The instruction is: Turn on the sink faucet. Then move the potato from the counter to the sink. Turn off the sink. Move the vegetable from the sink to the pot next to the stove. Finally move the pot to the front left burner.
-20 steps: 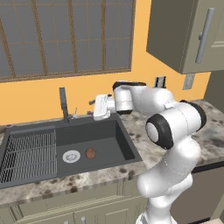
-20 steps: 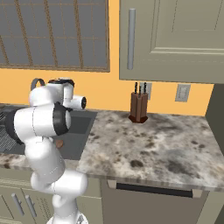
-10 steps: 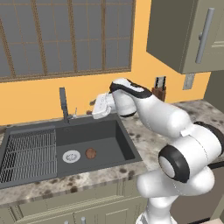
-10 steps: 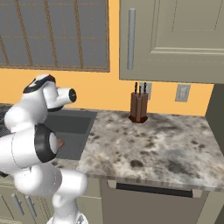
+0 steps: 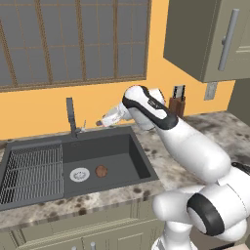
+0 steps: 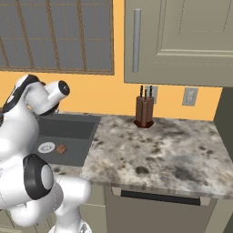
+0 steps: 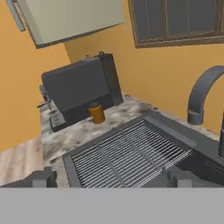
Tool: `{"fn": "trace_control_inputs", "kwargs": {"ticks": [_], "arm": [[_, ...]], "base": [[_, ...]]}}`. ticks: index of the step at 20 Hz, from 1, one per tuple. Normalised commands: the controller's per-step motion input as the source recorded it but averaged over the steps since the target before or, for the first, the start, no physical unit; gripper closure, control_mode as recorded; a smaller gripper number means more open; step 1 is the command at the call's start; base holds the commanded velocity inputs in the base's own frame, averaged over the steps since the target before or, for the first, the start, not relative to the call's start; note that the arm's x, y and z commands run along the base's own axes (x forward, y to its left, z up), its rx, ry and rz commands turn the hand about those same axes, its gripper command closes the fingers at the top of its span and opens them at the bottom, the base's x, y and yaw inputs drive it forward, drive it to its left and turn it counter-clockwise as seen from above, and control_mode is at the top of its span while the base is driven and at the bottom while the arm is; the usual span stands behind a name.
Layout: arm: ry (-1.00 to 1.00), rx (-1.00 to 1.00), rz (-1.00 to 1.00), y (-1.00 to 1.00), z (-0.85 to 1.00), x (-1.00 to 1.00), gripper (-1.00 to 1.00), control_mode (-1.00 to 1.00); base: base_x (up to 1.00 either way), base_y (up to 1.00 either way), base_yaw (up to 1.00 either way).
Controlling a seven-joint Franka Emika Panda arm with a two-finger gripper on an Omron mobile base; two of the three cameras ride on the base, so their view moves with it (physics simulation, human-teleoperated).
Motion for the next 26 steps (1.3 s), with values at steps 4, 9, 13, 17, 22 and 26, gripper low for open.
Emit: {"fn": "trace_control_inputs", "kwargs": {"ticks": [4, 9, 13, 17, 22, 26], "arm": [[0.31, -0.02, -0.14, -0.01, 0.00, -0.35, -1.00, -1.00], [0.30, -0.04, -0.17, -0.07, -0.12, -0.20, -1.00, -1.00], [0.25, -0.07, -0.23, -0.27, -0.31, -0.14, -1.00, -1.00], [0.10, -0.12, -0.24, -0.32, -0.58, -0.03, -1.00, -1.00], [0.07, -0.21, -0.13, -0.20, -0.55, 0.06, -1.00, -1.00], [0.11, -0.18, -0.13, -0.14, -0.41, 0.12, -1.00, -1.00]], "base": [[0.00, 0.00, 0.00], [0.00, 0.00, 0.00], [0.00, 0.00, 0.00], [0.00, 0.00, 0.00], [0.00, 0.00, 0.00], [0.00, 0.00, 0.00]]}}
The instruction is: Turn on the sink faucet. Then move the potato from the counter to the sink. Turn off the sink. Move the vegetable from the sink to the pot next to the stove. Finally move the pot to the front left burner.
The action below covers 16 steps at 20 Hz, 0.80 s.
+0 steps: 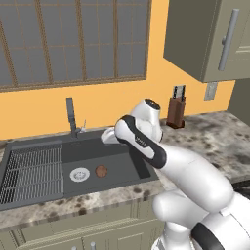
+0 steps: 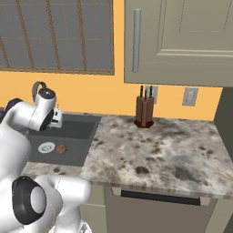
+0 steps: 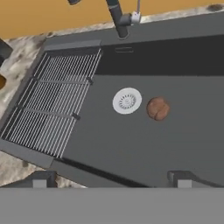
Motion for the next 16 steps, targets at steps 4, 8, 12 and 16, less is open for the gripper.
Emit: {"fn": "trace_control_inputs", "kwargs": {"ticks": [4, 8, 12, 16], "arm": [[0.16, -0.12, -0.17, -0.09, -0.34, 0.11, -1.00, -1.00], [0.13, -0.07, -0.13, -0.16, -0.37, 0.09, -1.00, -1.00], [0.08, -0.08, -0.08, 0.00, -0.31, 0.37, -1.00, -1.00], [0.05, -0.07, -0.05, 0.00, -0.38, 0.40, -1.00, -1.00]], "base": [[0.00, 0.00, 0.00], [0.00, 0.00, 0.00], [0.00, 0.00, 0.00], [0.00, 0.00, 0.00]]}}
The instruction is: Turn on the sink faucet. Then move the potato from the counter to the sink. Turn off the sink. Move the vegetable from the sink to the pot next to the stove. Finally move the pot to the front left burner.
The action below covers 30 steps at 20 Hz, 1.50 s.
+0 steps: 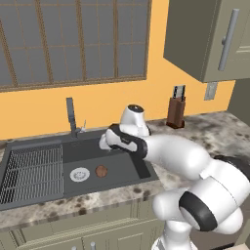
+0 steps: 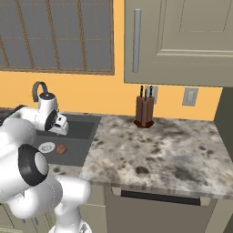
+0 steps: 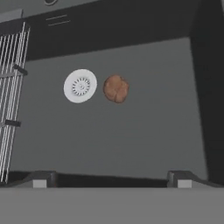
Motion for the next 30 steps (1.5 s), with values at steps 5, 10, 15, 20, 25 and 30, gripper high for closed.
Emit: {"fn": "trace_control_inputs", "kwargs": {"ticks": [5, 10, 15, 20, 25, 30], "arm": [[0.08, -0.11, -0.04, 0.04, -0.51, 0.37, -1.00, -1.00], [0.12, -0.11, -0.04, 0.07, -0.49, 0.30, -1.00, -1.00], [0.14, -0.07, -0.05, 0.15, -0.31, 0.32, -1.00, -1.00], [0.06, -0.06, -0.07, 0.25, -0.18, 0.41, -1.00, -1.00], [0.09, -0.07, -0.07, 0.22, -0.28, 0.42, -1.00, -1.00], [0.06, -0.09, -0.06, 0.15, -0.44, 0.38, -1.00, -1.00]], "base": [[0.00, 0.00, 0.00], [0.00, 0.00, 0.00], [0.00, 0.00, 0.00], [0.00, 0.00, 0.00], [0.00, 0.00, 0.00], [0.00, 0.00, 0.00]]}}
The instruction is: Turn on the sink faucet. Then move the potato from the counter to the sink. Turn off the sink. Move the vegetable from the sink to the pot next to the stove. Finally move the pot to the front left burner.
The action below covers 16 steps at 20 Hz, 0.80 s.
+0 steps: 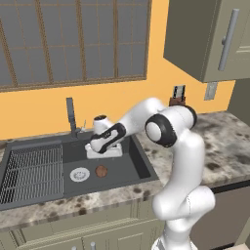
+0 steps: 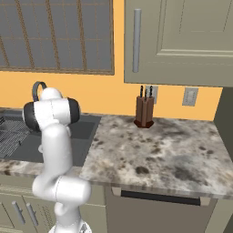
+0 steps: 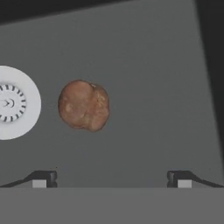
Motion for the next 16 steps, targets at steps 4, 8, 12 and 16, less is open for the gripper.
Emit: {"fn": "trace_control_inputs", "kwargs": {"ticks": [4, 8, 12, 16], "arm": [[0.07, -0.06, -0.05, 0.09, -0.40, 0.40, -1.00, -1.00], [0.07, -0.01, -0.02, 0.10, -0.36, 0.41, -1.00, -1.00], [0.07, 0.00, 0.00, 0.08, -0.33, 0.34, -1.00, -1.00], [0.07, 0.00, 0.00, 0.01, -0.32, 0.20, -1.00, -1.00]], "base": [[0.00, 0.00, 0.00], [0.00, 0.00, 0.00], [0.00, 0.00, 0.00], [0.00, 0.00, 0.00]]}}
